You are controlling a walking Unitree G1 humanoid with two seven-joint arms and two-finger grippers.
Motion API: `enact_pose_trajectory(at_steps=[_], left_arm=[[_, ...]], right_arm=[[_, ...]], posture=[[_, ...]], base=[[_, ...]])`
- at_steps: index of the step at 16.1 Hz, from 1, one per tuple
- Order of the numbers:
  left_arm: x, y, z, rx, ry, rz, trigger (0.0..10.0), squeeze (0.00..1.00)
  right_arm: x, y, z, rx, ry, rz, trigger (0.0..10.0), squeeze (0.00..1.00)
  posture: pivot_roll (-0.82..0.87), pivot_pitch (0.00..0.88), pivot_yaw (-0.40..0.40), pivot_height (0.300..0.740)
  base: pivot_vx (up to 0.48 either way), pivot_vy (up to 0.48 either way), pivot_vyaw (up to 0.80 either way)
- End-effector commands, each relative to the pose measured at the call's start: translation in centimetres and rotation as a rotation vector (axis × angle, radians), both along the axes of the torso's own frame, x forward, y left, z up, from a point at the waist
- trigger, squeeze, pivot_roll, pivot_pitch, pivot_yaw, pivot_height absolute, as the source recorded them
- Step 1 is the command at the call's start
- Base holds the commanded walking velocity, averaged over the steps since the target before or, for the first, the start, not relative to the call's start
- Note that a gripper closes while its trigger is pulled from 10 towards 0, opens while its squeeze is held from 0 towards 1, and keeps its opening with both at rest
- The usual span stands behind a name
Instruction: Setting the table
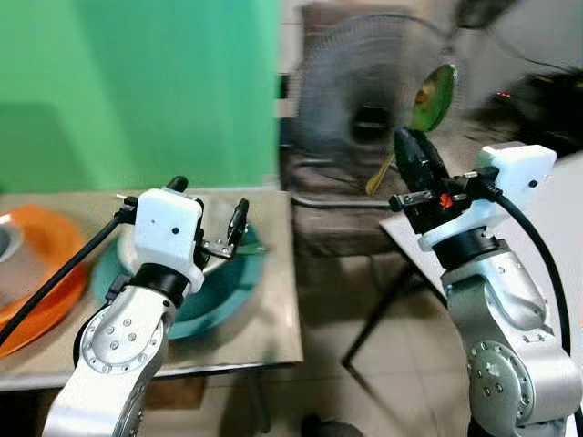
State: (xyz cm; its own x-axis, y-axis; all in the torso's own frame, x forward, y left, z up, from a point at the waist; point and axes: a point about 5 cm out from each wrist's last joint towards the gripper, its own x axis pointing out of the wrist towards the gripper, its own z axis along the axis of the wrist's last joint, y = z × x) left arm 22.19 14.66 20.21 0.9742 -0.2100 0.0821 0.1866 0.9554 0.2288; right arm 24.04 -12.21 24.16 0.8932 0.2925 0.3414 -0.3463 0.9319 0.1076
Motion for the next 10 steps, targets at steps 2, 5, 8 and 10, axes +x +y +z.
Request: enact_pose_trajectory(at_steps=[2, 5, 8, 10], left_arm=[[0.12, 0.18, -0.11, 0.006, 0.003, 0.013, 10.0, 0.00], [0.20, 0.05, -0.02, 0.004, -0.002, 0.004, 10.0, 0.00], [0.31, 0.06, -0.15, 0.006, 0.000, 0.009, 10.0, 0.00], [0.43, 0.18, -0.18, -0.007, 0.002, 0.023, 10.0, 0.00]], right_arm=[[-0.06, -0.06, 0.14, -0.002, -0.005, -0.003, 10.0, 0.00], [-0.05, -0.24, 0.08, 0.000, -0.003, -0.022, 10.0, 0.00], [-0.01, -0.48, 0.14, -0.006, -0.005, -0.040, 10.0, 0.00], [0.06, -0.64, 0.11, -0.011, -0.001, -0.048, 10.0, 0.00]], posture=[[-0.05, 0.029, -0.019, 0.740], [-0.06, 0.029, -0.012, 0.740], [-0.06, 0.029, -0.009, 0.740], [-0.07, 0.026, -0.012, 0.740]], base=[[0.000, 0.000, -0.80], [0.000, 0.000, -0.80], [0.000, 0.000, -0.80], [0.000, 0.000, -0.80]])
